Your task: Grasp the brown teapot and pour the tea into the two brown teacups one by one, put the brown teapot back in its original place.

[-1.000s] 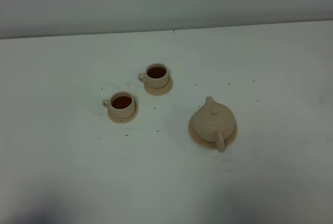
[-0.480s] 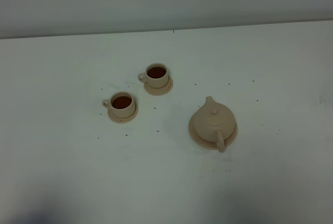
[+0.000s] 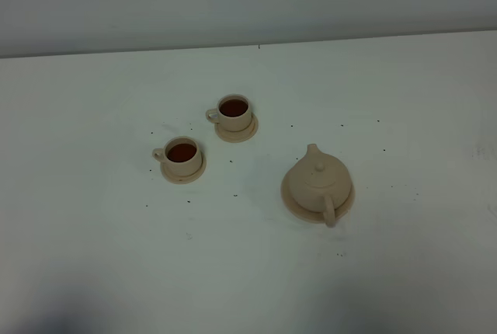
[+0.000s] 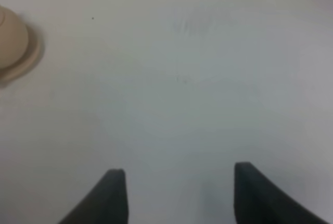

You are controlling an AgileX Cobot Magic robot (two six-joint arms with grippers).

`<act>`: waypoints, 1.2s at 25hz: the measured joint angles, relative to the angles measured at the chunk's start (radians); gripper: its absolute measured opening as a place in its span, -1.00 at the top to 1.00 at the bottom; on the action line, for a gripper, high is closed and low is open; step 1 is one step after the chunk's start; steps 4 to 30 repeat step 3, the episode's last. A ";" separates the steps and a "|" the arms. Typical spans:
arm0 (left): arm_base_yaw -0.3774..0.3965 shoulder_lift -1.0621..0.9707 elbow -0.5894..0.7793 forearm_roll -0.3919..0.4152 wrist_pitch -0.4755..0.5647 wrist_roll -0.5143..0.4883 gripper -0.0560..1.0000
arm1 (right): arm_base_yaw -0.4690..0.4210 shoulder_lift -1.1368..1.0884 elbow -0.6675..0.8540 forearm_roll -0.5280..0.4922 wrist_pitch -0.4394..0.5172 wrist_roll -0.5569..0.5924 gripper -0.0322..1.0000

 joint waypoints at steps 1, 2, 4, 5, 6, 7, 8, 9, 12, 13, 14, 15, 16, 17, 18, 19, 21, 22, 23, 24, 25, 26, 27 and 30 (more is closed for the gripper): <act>0.000 0.000 0.000 0.000 0.000 0.000 0.37 | 0.000 0.000 0.000 0.000 0.000 0.000 0.05; 0.000 0.000 0.000 0.000 0.000 0.000 0.37 | 0.000 0.000 0.000 0.000 0.000 0.000 0.05; 0.000 0.000 0.000 0.000 0.000 0.000 0.37 | 0.000 0.000 0.000 0.000 0.000 0.000 0.05; 0.000 0.000 0.000 0.000 0.000 0.000 0.37 | 0.000 0.000 0.000 0.000 0.000 0.000 0.05; 0.000 0.000 0.000 0.000 0.000 0.000 0.37 | 0.000 0.000 0.000 0.000 0.000 0.000 0.05; 0.000 0.000 0.000 0.000 0.000 0.000 0.37 | 0.000 0.000 0.000 0.000 0.000 0.000 0.05; 0.000 0.000 0.000 0.000 0.000 0.000 0.37 | 0.000 0.000 0.000 0.000 0.000 0.000 0.05; 0.000 0.000 0.000 0.000 0.000 0.000 0.37 | 0.000 0.000 0.000 0.000 0.000 0.000 0.05; 0.000 0.000 0.000 0.000 0.000 0.000 0.37 | 0.000 0.000 0.000 0.000 0.000 0.000 0.05; 0.000 0.000 0.000 0.000 0.000 0.000 0.37 | 0.000 0.000 0.000 0.000 0.000 0.000 0.05; 0.000 0.000 0.000 0.000 0.000 0.000 0.37 | 0.000 0.000 0.000 0.000 0.000 0.000 0.05; 0.000 0.000 0.000 0.000 0.000 0.000 0.37 | 0.000 0.000 0.000 0.000 0.000 0.000 0.05; 0.000 0.000 0.000 0.000 0.000 0.000 0.37 | 0.000 0.000 0.000 0.000 0.000 0.000 0.05; 0.000 0.000 0.000 0.000 0.000 0.000 0.37 | 0.000 0.000 0.000 0.000 0.000 0.000 0.05; 0.000 0.000 0.000 0.000 0.000 0.000 0.37 | 0.000 0.000 0.000 0.000 0.000 0.000 0.05; 0.000 0.000 0.000 0.000 0.000 0.000 0.37 | 0.000 0.000 0.000 0.000 0.000 0.000 0.05; 0.000 0.000 0.000 0.000 0.000 0.000 0.37 | 0.000 0.000 0.000 0.000 0.000 0.000 0.05; 0.000 0.000 0.000 0.000 0.000 0.000 0.37 | 0.000 0.000 0.000 0.000 0.000 0.000 0.05; 0.000 0.000 0.000 0.000 0.000 0.000 0.37 | 0.000 0.000 0.000 0.000 0.000 0.000 0.05; 0.000 0.000 0.000 0.000 0.000 0.000 0.37 | 0.000 0.000 0.000 0.000 0.000 0.000 0.05; 0.000 0.000 0.000 0.000 0.000 0.000 0.37 | 0.000 0.000 0.000 0.000 0.000 0.000 0.05; 0.000 0.000 0.000 0.000 0.000 0.000 0.37 | 0.000 0.000 0.000 0.000 0.000 0.000 0.05; 0.000 0.000 0.000 0.000 0.000 0.000 0.37 | 0.000 0.000 0.000 0.000 0.000 0.000 0.05; 0.000 0.000 0.000 0.000 0.000 0.000 0.37 | 0.000 0.000 0.000 0.000 0.000 0.000 0.05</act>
